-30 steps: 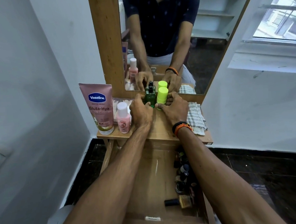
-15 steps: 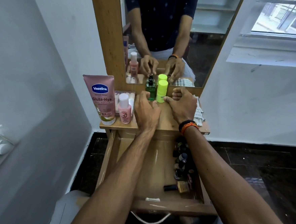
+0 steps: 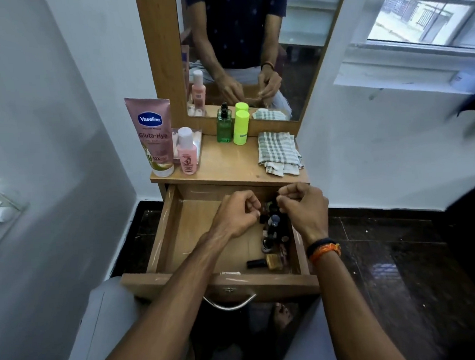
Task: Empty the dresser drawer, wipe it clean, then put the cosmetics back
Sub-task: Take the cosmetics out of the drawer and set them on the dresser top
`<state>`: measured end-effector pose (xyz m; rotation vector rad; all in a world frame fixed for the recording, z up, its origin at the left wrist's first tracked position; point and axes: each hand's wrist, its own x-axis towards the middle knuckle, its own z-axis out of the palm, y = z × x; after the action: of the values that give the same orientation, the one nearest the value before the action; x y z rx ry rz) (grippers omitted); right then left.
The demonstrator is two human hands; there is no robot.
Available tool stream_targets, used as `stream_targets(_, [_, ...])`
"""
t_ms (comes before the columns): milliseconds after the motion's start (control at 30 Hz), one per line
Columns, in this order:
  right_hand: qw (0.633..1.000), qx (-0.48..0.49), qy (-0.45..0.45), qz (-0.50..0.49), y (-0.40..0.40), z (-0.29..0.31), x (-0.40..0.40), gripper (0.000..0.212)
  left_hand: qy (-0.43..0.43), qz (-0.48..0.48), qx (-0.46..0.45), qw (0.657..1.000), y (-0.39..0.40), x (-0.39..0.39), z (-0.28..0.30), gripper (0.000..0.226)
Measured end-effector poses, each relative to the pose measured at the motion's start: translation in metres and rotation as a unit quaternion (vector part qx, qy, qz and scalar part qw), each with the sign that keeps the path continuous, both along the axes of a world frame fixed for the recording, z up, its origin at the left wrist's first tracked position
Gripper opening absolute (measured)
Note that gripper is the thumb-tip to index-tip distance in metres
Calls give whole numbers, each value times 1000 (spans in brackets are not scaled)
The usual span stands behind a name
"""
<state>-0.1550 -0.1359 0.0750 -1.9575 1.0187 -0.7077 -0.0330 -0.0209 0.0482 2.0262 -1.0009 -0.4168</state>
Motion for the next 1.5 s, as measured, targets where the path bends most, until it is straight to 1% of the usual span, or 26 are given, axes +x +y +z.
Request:
stream_targets(200, [990,-13,127,55,21,-17,-38,15,14,-78,101,992,11,-15,-12,17])
stream_targets(300, [976,-25,194,98,27,-20,-43,16,16,-116,125,985,12,-21,-18,20])
stream_targets(367, [970,-40,215,105,29,-21,-46,13,10,-130,133,983,10,-25,-21,25])
stream_targets(467, [971,-47,216,95,31,-24,-50,13,-7,-125,129,984,6,-32,-25,30])
stream_targets(567, [975,-43,201,80,30,-25,-54,17,-29,-99,131,986,2,-36,-28,27])
stream_targets(733, [980,-45,185,64,25,-25,-60,13,-56,-98,153,982,-2,-38,-29,22])
stream_targets(900, [970,-49,214,106,27,-26,-57,16,-80,-75,154,982,2,-31,-26,21])
stream_targets(1000, [953,-79,237,170,33,-30,-50,13,-76,-63,158,983,11,-21,-25,15])
stream_targets(1133, [918,-110,286,253,38,-33,-33,11,-63,-57,167,982,22,-12,-23,15])
stream_targets(1300, [881,-156,331,300,32,-36,-20,11,-44,-63,170,982,26,-9,-27,19])
stream_targets(1400, [856,-186,359,323,29,-37,-17,8,-33,-61,184,980,26,-8,-28,25])
stream_targets(1500, [827,-214,381,352,28,-38,-13,12,-29,-55,192,979,28,-5,-31,26])
